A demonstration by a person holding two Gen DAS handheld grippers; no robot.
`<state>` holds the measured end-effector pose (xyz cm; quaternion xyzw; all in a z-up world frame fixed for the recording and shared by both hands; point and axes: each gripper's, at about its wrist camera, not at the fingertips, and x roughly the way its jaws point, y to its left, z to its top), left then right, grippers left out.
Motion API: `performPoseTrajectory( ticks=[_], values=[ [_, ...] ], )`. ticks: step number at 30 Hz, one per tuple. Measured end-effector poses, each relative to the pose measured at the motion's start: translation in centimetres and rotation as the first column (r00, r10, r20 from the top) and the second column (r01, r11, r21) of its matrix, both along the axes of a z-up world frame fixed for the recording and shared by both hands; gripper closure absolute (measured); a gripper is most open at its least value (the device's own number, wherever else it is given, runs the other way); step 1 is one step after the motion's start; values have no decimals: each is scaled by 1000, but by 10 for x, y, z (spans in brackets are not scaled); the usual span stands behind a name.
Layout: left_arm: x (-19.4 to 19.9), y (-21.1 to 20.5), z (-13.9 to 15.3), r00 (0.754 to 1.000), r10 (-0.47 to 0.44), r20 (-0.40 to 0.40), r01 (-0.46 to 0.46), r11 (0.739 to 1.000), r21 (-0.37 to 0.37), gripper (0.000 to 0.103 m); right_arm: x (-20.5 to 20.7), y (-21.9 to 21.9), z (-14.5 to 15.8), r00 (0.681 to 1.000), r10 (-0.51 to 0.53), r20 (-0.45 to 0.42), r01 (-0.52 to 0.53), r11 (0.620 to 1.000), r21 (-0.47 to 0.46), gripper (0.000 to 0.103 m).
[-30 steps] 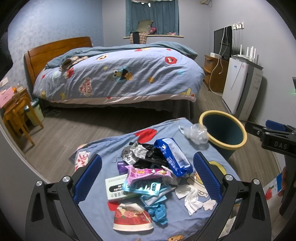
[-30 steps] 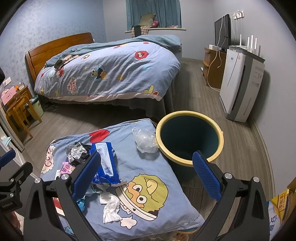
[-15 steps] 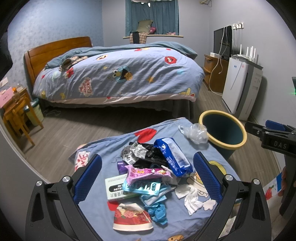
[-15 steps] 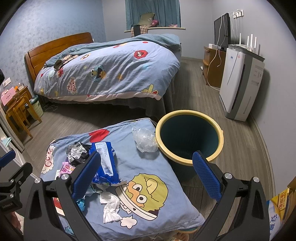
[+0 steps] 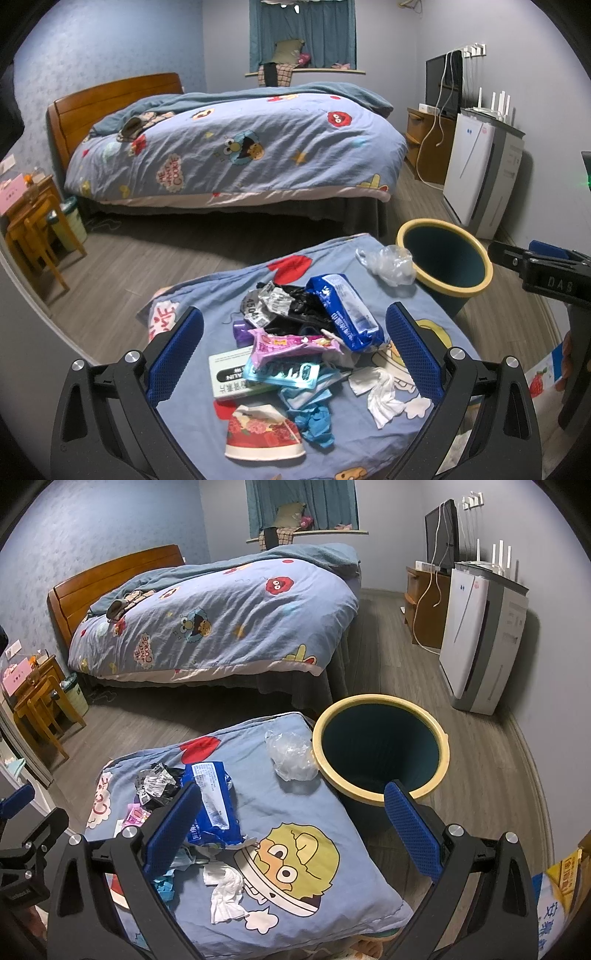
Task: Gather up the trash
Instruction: 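Grasp the blue wipes pack with the left tool while the right tool grasps the clear plastic bag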
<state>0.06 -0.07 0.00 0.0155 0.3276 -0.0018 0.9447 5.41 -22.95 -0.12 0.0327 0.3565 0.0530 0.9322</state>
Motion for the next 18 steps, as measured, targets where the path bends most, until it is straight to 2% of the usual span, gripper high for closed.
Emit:
performPoseTrajectory(
  ticks=[7, 13, 18],
  values=[
    [8, 9, -3, 1000, -6, -18, 6, 1000, -28, 5, 24, -9, 5, 1000, 0, -25, 0, 1000, -7, 6],
    [50, 1, -12, 999, -16, -52, 18, 999, 39, 5, 74, -24, 3, 1000, -18, -22, 16, 997, -69, 6],
    [87, 6, -29, 992, -36, -117, 39, 999, 24, 5, 120, -36, -18, 996, 3, -93, -4, 1000, -5, 6]
  ],
)
